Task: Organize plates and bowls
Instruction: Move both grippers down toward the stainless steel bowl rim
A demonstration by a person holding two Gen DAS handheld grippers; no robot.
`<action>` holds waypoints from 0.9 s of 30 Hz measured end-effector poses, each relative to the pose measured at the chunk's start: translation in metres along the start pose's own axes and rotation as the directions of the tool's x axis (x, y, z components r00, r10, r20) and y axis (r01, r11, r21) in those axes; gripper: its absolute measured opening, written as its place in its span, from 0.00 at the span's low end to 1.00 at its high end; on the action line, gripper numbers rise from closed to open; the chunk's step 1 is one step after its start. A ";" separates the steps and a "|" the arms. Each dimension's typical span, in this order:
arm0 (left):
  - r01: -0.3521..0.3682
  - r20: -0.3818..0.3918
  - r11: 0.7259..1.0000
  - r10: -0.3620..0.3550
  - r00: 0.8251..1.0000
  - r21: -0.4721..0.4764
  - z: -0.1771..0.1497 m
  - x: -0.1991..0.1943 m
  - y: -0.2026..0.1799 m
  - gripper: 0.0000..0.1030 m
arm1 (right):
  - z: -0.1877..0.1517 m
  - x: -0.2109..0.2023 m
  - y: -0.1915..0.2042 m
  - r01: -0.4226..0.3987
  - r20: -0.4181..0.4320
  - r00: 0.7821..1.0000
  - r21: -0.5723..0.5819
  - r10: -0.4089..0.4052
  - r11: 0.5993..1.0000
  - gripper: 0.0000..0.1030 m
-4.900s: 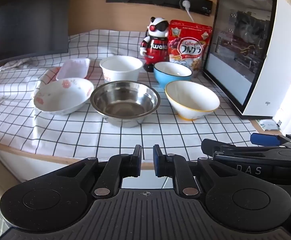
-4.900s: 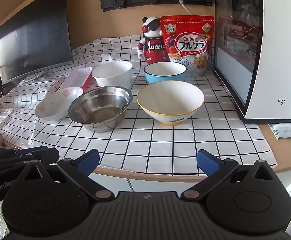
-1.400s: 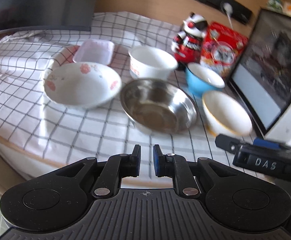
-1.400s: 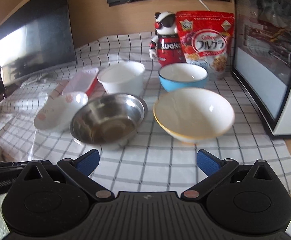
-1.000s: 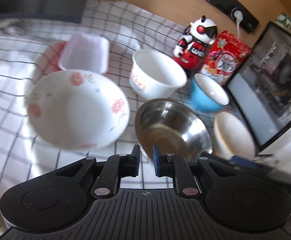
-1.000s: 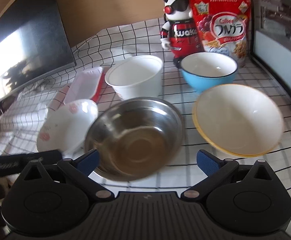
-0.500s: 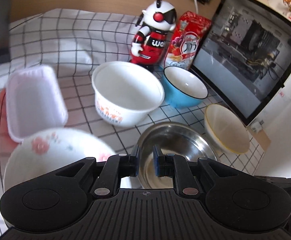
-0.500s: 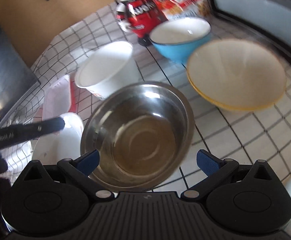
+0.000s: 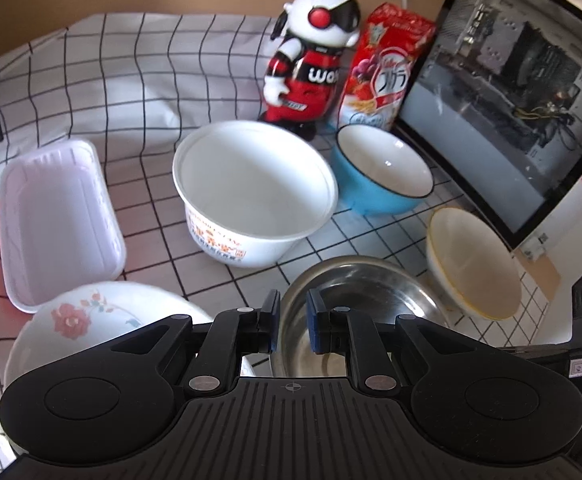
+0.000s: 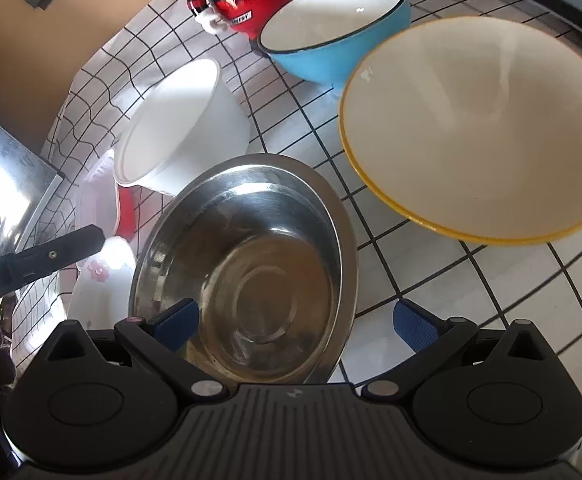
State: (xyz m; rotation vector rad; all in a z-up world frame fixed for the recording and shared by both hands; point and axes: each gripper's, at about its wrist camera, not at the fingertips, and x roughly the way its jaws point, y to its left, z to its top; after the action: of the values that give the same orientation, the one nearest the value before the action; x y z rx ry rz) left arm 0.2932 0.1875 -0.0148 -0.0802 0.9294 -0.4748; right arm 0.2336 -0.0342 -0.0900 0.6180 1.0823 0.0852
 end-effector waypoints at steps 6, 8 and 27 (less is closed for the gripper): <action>-0.016 -0.052 1.000 0.016 0.999 0.000 0.003 0.016 0.000 0.15 | 0.006 0.006 -0.001 -0.020 -0.037 0.999 -0.015 0.019 1.000 1.00; -0.014 -0.049 1.000 0.014 0.999 -0.002 0.004 0.017 0.002 0.15 | 0.008 0.008 0.000 -0.026 -0.048 0.999 -0.028 0.024 0.999 1.00; -0.009 -0.028 0.999 0.009 1.000 -0.035 0.010 0.016 0.016 0.16 | -0.005 0.009 0.012 0.008 -0.064 0.998 -0.169 -0.019 0.986 0.98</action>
State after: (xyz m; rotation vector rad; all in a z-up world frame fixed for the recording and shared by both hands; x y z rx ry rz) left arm 0.3151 0.1935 -0.0247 -0.1018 0.9649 -0.4522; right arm 0.2368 -0.0188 -0.0930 0.4577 1.1296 0.1850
